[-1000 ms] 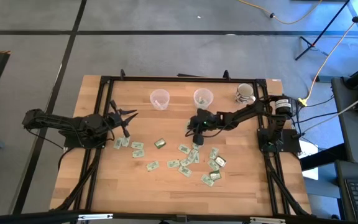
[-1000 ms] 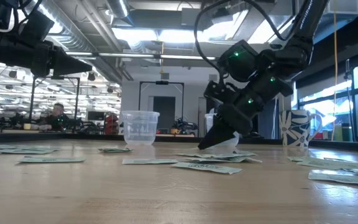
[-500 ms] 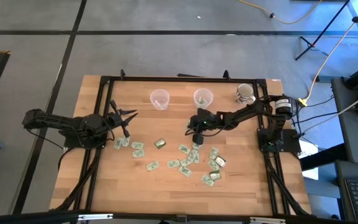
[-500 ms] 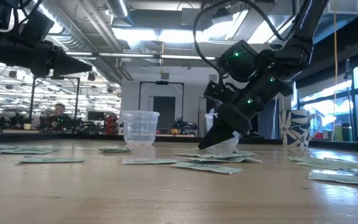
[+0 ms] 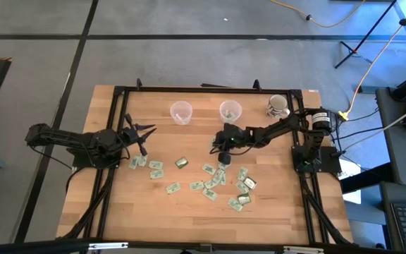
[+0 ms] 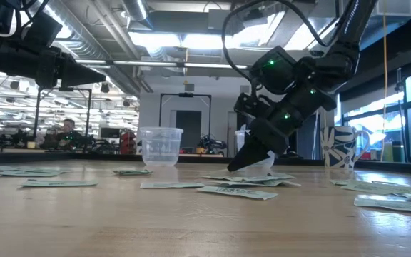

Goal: Pick and place Stevia / Truvia into bins
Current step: Put the stevia packet into the right transparent container

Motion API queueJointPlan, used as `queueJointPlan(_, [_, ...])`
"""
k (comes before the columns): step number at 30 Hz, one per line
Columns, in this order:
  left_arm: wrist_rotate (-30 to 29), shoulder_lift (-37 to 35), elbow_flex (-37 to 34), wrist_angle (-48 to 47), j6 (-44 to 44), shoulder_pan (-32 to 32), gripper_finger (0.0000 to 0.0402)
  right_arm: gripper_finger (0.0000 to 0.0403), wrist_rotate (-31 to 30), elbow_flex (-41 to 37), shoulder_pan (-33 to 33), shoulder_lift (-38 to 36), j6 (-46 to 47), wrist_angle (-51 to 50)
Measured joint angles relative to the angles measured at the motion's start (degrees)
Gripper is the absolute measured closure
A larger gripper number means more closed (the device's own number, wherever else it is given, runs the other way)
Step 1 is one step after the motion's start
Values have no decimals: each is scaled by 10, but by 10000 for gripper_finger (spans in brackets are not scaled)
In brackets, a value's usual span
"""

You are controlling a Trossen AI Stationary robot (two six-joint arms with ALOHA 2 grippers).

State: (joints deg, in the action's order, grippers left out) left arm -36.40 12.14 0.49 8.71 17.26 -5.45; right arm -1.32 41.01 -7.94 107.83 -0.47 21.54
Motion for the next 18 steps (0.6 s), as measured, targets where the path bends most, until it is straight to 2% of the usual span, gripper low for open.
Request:
queueJointPlan(9, [0,0,0,0,0,0,345,342,0,1,0,-1,0,-18])
queueJointPlan(18, [0,0,0,0,0,0,345,380,-1,1,0,-2,-29,-19])
